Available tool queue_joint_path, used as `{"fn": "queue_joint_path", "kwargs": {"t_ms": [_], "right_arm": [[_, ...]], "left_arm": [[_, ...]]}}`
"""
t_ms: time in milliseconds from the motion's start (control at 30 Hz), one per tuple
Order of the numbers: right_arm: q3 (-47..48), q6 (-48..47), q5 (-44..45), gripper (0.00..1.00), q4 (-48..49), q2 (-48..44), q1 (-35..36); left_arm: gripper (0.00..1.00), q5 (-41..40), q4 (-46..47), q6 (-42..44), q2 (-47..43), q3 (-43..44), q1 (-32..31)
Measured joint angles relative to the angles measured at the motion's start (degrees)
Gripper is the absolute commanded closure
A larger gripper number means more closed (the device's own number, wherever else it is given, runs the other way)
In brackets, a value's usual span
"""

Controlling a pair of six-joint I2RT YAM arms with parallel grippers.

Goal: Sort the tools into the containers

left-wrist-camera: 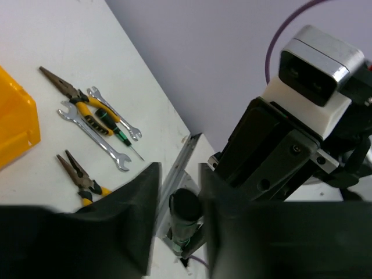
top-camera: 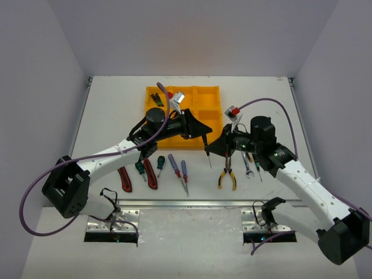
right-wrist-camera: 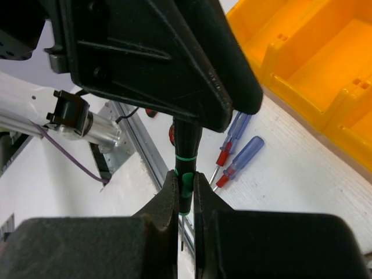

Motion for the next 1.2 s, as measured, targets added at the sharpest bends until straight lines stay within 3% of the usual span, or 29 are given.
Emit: {"fn": "queue_joint_path", "kwargs": {"t_ms": [133,167,200,233,267,400,533,700,867,1067,1200], "right_arm": [[0.6,1.7,-0.2,0.98,0.2,1.1,0.0],[1.0,2.0,0.2,0.89,0.0,1.3,0.0],[1.4,2.3,0.8,0.62,-0.2,1.6,0.0],[1.8,2.7,1.6,0.25,-0.7,1.9,0.0],[2.2,3.0,2.5,0.01,-1.0,2.2,0.0],[4.1,3.9,10.8,0.01,-3.9,2.3,0.0],[6.8,3.7,21.6,0.01,-10.8,0.9,0.0],[11.4,2.2,36.3,0.01,-21.0,-3.1,-0.4],[12.7,0.8,42.4,0.01,-26.4,-3.9,-0.8],[11.7,0.0,43.8,0.01,-29.5,-3.8,-0.9],[11.2,-0.5,44.7,0.01,-30.4,-3.2,-1.0]], "left_arm": [[1.0,0.3,0.5,0.5,0.4,0.9,-0.4],[1.0,0.2,0.5,0.5,0.6,1.1,-0.3],[1.0,0.0,0.4,0.7,0.8,1.5,-0.3],[1.0,-0.5,-0.3,0.9,0.8,1.9,-0.3],[1.0,-1.3,-1.7,1.1,0.9,2.5,-0.3],[1.0,-8.8,-13.1,4.2,2.1,8.6,-0.2],[1.0,-23.8,-29.0,8.3,7.2,22.1,2.6],[1.0,-39.3,-41.5,11.4,17.9,40.0,14.9],[1.0,-50.8,-46.6,15.4,33.2,59.4,25.2],[1.0,-51.2,-47.7,18.5,48.1,70.6,29.6],[1.0,-48.6,-48.9,18.2,51.5,72.0,29.5]]}}
